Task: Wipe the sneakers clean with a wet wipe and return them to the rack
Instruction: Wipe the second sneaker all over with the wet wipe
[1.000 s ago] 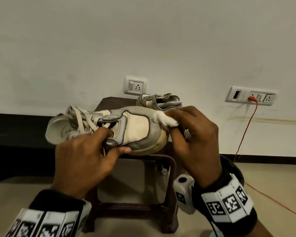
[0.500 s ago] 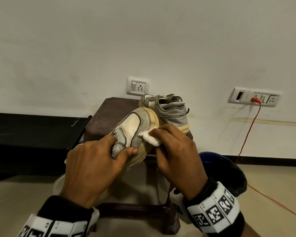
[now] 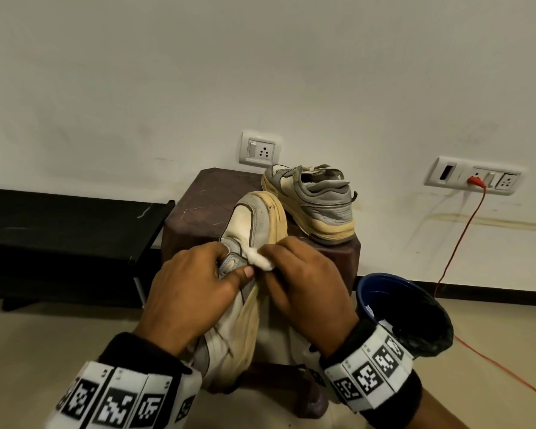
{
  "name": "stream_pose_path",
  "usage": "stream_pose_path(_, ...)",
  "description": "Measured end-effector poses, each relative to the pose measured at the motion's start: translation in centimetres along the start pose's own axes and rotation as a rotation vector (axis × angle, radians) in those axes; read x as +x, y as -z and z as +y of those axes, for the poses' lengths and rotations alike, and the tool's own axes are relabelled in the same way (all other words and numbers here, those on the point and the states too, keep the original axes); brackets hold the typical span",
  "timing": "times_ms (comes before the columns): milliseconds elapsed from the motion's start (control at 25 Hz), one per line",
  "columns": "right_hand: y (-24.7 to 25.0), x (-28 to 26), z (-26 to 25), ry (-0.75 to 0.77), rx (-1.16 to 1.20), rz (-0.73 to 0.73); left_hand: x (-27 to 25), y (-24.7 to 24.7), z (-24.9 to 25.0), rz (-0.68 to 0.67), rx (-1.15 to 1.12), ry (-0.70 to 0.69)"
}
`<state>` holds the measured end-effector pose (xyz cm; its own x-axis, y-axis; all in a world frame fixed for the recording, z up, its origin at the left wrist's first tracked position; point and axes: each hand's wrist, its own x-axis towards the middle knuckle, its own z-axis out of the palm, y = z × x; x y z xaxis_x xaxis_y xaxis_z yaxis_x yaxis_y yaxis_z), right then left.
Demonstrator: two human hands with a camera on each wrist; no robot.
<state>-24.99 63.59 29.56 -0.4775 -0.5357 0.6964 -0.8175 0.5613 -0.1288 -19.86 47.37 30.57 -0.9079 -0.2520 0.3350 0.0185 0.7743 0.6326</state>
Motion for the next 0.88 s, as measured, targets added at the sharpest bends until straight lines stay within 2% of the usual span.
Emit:
stream_pose_path(120,0.5,1.2,1.5,-0.100,-0.022,0.172,-0.1,-0.3,0.0,-0.038,-0.018,-0.013)
stream_pose_path(200,0.9,1.7,2.2,-0.139,0.003,0.216,-0.1,-0.7,0.2,-0.059,-0.029,-0.015)
stream_pose_path(280,0.7,1.3,2.0,-0.078,0.037,0.131,0.1,-0.8,0.1,-0.066,-0.053,-0.001)
stream_pose_path(400,-0.2,0.1,0.5,0.036,0.097,-0.073,0.8,-0.8,-0.6,-0.070,-0.166,0.037)
stream_pose_path(440,-0.3,-0.1,0.4,0.050,0.098,-0.092,0.9,-0.8,-0.9,-0.074,-0.197,0.043)
stream_pose_path(680,0.6,0.9,2.1,-0.072,0.007,0.149,1.1,-1.2,-0.4,-0.056,-0.342,0.056)
stream_pose_path(760,0.6,0.8,2.1,-0.065,-0.003,0.132,1.0,-1.3,-0.1,-0.046,-0.352,0.055)
stream_pose_path(880,0.4,-0.1,2.0,0.041,0.055,-0.037,1.2,-1.2,-0.4,-0.018,-0.384,0.069)
